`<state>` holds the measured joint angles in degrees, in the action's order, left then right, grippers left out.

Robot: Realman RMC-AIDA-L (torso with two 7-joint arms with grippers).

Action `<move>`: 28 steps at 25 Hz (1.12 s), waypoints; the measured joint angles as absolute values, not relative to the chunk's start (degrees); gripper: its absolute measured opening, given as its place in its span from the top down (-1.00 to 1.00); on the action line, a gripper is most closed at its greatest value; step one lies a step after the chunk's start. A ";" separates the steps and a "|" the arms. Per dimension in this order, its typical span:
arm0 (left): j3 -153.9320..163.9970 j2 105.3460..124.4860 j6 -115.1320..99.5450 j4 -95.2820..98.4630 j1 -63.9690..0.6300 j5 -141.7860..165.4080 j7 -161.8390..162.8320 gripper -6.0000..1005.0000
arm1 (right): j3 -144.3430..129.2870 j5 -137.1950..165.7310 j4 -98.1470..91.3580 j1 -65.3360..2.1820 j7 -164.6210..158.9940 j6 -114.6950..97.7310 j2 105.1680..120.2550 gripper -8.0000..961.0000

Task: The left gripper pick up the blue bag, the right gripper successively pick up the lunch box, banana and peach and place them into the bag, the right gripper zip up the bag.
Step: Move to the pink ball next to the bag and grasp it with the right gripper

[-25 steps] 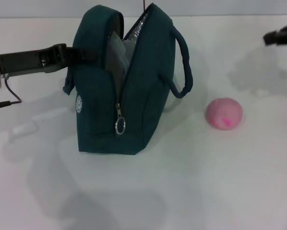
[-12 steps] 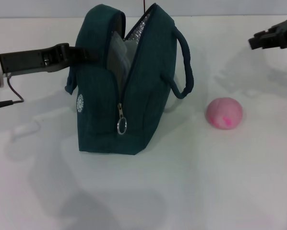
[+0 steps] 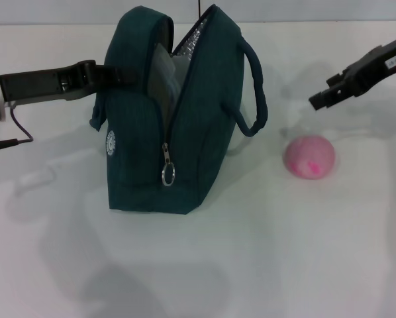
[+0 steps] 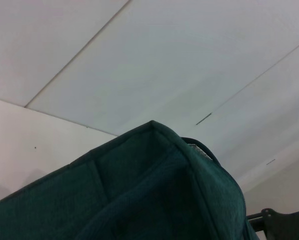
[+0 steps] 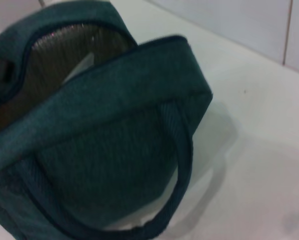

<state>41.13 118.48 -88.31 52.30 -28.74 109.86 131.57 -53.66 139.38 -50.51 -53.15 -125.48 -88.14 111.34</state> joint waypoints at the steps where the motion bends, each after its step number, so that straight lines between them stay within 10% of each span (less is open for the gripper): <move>1: 41.14 118.48 -88.31 52.30 -28.74 109.86 131.57 0.91 | -53.87 140.24 -49.84 -53.75 -125.70 -87.98 111.54 -0.01; 10: 41.17 118.74 -88.42 52.29 -29.03 109.86 131.62 0.91 | -57.87 143.26 -45.55 -55.58 -125.83 -85.10 113.78 -0.71; 28: 41.10 118.92 -88.51 52.29 -28.79 109.87 131.57 0.91 | -64.92 146.50 -38.77 -57.69 -127.66 -79.80 115.31 -0.69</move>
<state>41.10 118.92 -88.51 52.29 -28.79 109.87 131.57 -64.92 146.50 -38.77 -57.69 -127.66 -79.80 115.31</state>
